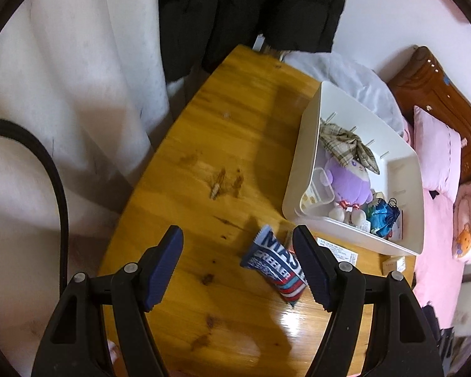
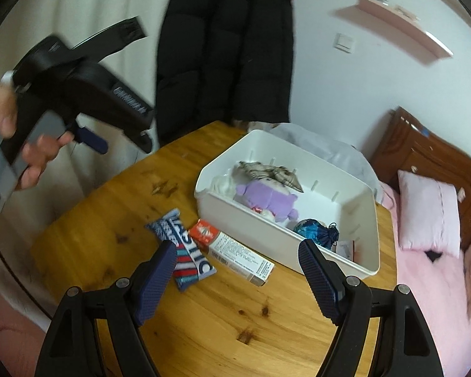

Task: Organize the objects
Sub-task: 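Withdraw both tools and move them toward the MASTIC packet and red box, then grasp the MASTIC packet with the left tool while the right tool grasps the red-white tube box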

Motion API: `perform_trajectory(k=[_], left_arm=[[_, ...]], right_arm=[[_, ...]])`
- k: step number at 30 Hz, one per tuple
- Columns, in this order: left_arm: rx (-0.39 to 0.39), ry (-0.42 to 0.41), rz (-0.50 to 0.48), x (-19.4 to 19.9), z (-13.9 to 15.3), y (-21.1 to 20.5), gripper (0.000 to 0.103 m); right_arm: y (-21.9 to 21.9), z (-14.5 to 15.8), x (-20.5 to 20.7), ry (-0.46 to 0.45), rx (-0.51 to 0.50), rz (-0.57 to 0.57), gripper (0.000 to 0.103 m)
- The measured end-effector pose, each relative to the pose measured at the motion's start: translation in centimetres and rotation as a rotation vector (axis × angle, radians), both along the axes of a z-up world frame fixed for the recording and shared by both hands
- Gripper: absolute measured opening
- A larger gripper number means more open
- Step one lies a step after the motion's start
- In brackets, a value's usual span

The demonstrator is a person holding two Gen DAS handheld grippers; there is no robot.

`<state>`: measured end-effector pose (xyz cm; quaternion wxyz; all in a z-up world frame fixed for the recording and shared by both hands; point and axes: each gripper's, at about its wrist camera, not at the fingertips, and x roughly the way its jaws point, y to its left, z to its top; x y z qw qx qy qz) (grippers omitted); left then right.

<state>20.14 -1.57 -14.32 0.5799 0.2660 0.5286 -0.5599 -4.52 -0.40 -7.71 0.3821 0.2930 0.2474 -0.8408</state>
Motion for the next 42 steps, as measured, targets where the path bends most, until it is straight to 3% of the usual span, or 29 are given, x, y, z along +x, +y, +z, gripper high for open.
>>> perform_trajectory(k=[14, 18, 24, 37, 42], left_arm=[[0.225, 0.103, 0.172, -4.0, -5.1, 1.0, 0.076], [0.255, 0.125, 0.237, -5.2, -6.4, 1.1, 0.076], [0.286, 0.096, 0.291, -6.7, -7.9, 0.7, 0.076], [0.342, 0.044, 0.366, -7.2, -10.0, 0.5, 0.075], [0.342, 0.008, 0.303, -7.5, -10.4, 0.0, 0.074]], right_arm=[[2.0, -3.1, -2.6, -0.021, 0.178, 0.299, 0.080], [2.6, -4.3, -4.1, -0.044, 0.196, 0.363, 0.080], [2.8, -6.5, -6.1, -0.084, 0.198, 0.453, 0.080], [1.3, -9.7, -9.3, -0.170, 0.129, 0.487, 0.078], [0.8, -10.5, -10.1, -0.207, 0.110, 0.485, 0.078]])
